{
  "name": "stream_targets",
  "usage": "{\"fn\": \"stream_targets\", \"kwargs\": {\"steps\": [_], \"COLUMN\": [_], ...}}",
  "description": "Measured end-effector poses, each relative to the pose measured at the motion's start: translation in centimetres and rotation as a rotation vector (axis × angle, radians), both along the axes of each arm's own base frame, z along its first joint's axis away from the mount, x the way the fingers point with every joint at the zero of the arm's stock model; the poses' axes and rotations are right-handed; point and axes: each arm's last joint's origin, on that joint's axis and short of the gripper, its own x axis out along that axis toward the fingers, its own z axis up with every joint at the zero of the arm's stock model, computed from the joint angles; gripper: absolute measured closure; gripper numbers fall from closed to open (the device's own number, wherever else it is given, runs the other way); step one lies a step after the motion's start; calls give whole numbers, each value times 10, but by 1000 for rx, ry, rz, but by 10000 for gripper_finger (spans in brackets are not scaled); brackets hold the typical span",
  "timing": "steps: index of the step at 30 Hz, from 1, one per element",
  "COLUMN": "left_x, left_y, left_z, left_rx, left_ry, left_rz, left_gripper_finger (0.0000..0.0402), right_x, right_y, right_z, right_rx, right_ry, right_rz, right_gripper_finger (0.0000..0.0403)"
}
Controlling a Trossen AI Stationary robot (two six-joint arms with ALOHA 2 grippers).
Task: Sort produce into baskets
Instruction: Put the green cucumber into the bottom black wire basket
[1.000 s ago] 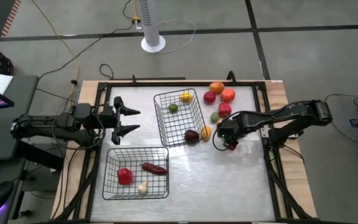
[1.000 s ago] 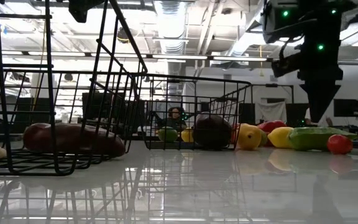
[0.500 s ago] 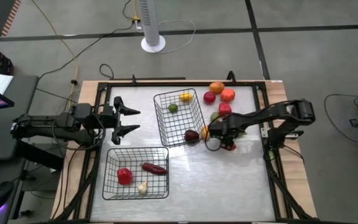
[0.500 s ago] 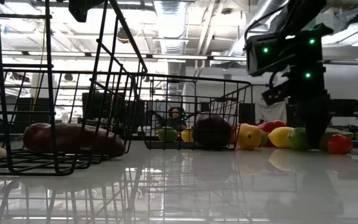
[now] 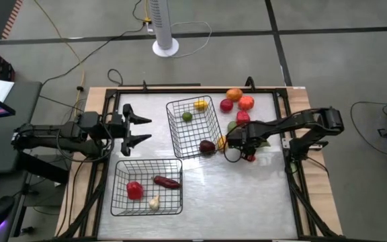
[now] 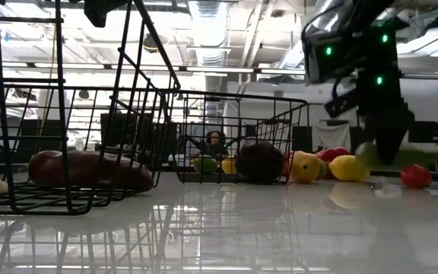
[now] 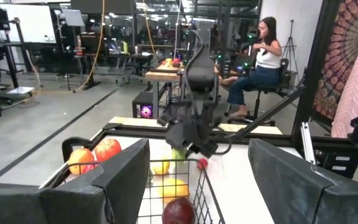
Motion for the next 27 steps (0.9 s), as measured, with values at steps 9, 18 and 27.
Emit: {"fn": "stream_targets", "kwargs": {"steps": [9,18,27], "left_x": [-11,-14,-14], "left_y": [2,1,1], "left_z": [6,6,7], "left_rx": [21,-2,-3], "left_ry": [-48,-48,-62], "left_rz": [67,34,34], "left_gripper_finger": [140,140,140], "right_x": [33,65,109], "right_y": [36,89,99], "right_z": [70,109,126], "right_rx": [143,417,374], "right_ry": [-446,-840,-1270], "right_rz": [14,228,453], "right_gripper_finger": [158,157,157]}}
